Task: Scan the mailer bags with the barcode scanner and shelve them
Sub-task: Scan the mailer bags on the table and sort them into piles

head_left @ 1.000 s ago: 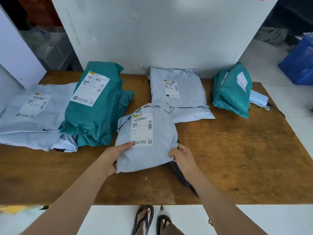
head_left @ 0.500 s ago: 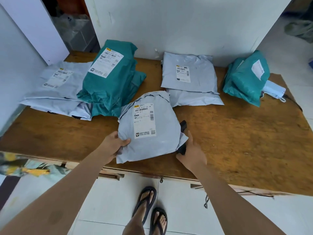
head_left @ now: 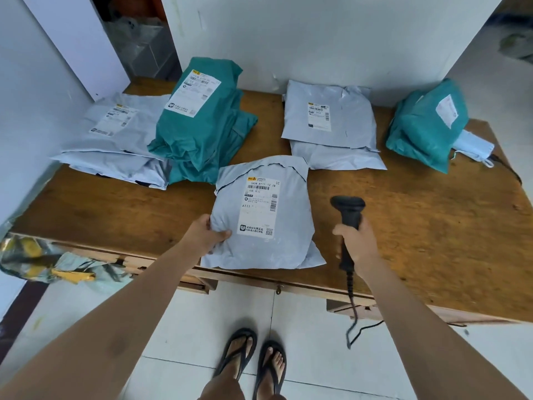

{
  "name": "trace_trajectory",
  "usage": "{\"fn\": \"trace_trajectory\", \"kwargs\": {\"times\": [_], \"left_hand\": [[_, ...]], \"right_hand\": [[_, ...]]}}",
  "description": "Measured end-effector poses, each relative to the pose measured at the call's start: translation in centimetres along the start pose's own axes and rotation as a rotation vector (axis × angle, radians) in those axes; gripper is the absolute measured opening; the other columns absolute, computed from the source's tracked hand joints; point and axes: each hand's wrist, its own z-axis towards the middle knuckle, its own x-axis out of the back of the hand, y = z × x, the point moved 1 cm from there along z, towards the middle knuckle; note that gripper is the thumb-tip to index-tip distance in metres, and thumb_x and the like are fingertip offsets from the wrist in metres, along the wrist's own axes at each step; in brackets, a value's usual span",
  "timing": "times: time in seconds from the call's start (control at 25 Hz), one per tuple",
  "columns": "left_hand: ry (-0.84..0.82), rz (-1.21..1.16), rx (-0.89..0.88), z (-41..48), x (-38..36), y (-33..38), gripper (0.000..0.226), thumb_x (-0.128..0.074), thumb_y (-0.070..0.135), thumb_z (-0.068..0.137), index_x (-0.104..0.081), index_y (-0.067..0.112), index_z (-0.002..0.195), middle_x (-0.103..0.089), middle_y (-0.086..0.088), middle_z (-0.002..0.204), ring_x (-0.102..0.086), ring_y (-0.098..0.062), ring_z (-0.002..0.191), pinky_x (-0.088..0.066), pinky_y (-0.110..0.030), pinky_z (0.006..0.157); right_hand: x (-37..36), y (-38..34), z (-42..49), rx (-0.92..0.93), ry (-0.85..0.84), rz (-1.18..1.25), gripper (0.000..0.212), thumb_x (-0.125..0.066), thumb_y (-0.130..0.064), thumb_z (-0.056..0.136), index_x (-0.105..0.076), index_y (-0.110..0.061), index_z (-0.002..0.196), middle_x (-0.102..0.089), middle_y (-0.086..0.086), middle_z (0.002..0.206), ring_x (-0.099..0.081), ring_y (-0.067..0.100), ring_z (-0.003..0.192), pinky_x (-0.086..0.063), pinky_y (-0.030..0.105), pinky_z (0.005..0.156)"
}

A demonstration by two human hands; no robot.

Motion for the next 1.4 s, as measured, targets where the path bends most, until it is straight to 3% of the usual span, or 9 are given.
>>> {"fn": "trace_trajectory", "kwargs": {"times": [0.08,0.16,0.28,0.4,0.68,0.92,1.16,1.4], "left_hand": [[-0.028,-0.022,0.002,-0.4,-1.0,0.2,0.043,-0.074,0.015,0.081,-0.050,0.010,0.115,-0.060,-0.007,0.097,-0.054,-0.017,0.070,-0.042,-0.025,0.051],[-0.025,-0.023,-0.037,-0.4,-2.0,0.4,0.043,-0.071,0.015,0.084,-0.048,0.009,0.119,-0.058,-0.008,0.105,-0.056,-0.020,0.081,-0.045,-0.025,0.056],[-0.002,-0.024,-0.102,-0.2,-2.4,0.8,0.042,-0.066,0.014,0.087,-0.046,0.007,0.123,-0.058,-0.009,0.115,-0.055,-0.020,0.094,-0.048,-0.028,0.076],[-0.037,0.001,-0.120,0.2,-2.0,0.8,0.043,-0.066,0.014,0.087,-0.046,0.006,0.125,-0.059,-0.010,0.118,-0.058,-0.025,0.100,-0.047,-0.030,0.079],[-0.071,0.038,-0.111,0.8,-1.5,0.2,0.048,-0.069,0.021,0.085,-0.045,0.008,0.125,-0.058,-0.011,0.117,-0.056,-0.019,0.089,-0.046,-0.020,0.055],[-0.123,-0.020,-0.042,1.3,-1.0,0.2,0.043,-0.072,0.020,0.082,-0.047,0.012,0.116,-0.058,-0.008,0.108,-0.054,-0.013,0.074,-0.046,-0.021,0.052],[-0.147,-0.038,-0.015,1.3,-0.9,0.4,0.041,-0.072,0.021,0.082,-0.043,0.017,0.111,-0.053,-0.001,0.107,-0.054,-0.011,0.078,-0.045,-0.020,0.053],[-0.165,-0.025,0.031,1.4,-0.7,0.9,0.046,-0.075,0.020,0.080,-0.042,0.018,0.112,-0.051,0.001,0.108,-0.052,-0.019,0.096,-0.044,-0.020,0.051]], "right_hand": [[-0.6,-2.3,-3.0,0.051,-0.097,0.163,0.034,-0.065,-0.005,0.084,-0.051,-0.010,0.115,-0.052,0.010,0.062,-0.049,0.022,0.047,-0.048,0.030,0.047],[-1.7,-4.1,-6.4,0.109,-0.233,0.222,0.021,-0.063,0.001,0.085,-0.054,-0.010,0.100,-0.051,0.009,0.057,-0.046,0.022,0.043,-0.047,0.030,0.046],[-3.7,-5.1,-10.0,0.110,-0.366,0.201,0.018,-0.057,0.007,0.084,-0.050,-0.008,0.090,-0.047,0.008,0.055,-0.041,0.021,0.041,-0.042,0.030,0.044],[-5.2,-5.1,-10.8,0.072,-0.343,0.187,0.016,-0.054,0.007,0.083,-0.046,-0.007,0.083,-0.047,0.006,0.054,-0.040,0.022,0.040,-0.041,0.031,0.046],[-6.2,-5.3,-11.1,0.043,-0.268,0.112,0.013,-0.053,0.004,0.081,-0.048,-0.007,0.083,-0.048,0.005,0.053,-0.042,0.020,0.040,-0.044,0.030,0.047],[-6.9,-5.2,-11.3,0.067,-0.231,0.069,0.012,-0.054,0.001,0.082,-0.048,-0.008,0.086,-0.047,0.006,0.054,-0.043,0.019,0.040,-0.043,0.029,0.046],[-7.3,-5.3,-11.4,0.091,-0.191,0.028,0.011,-0.053,0.000,0.081,-0.047,-0.007,0.086,-0.046,0.008,0.054,-0.043,0.017,0.036,-0.044,0.026,0.043],[-7.5,-5.0,-11.6,0.074,-0.189,-0.002,0.014,-0.053,0.000,0.082,-0.049,-0.004,0.096,-0.048,0.011,0.057,-0.044,0.014,0.035,-0.047,0.028,0.046]]}}
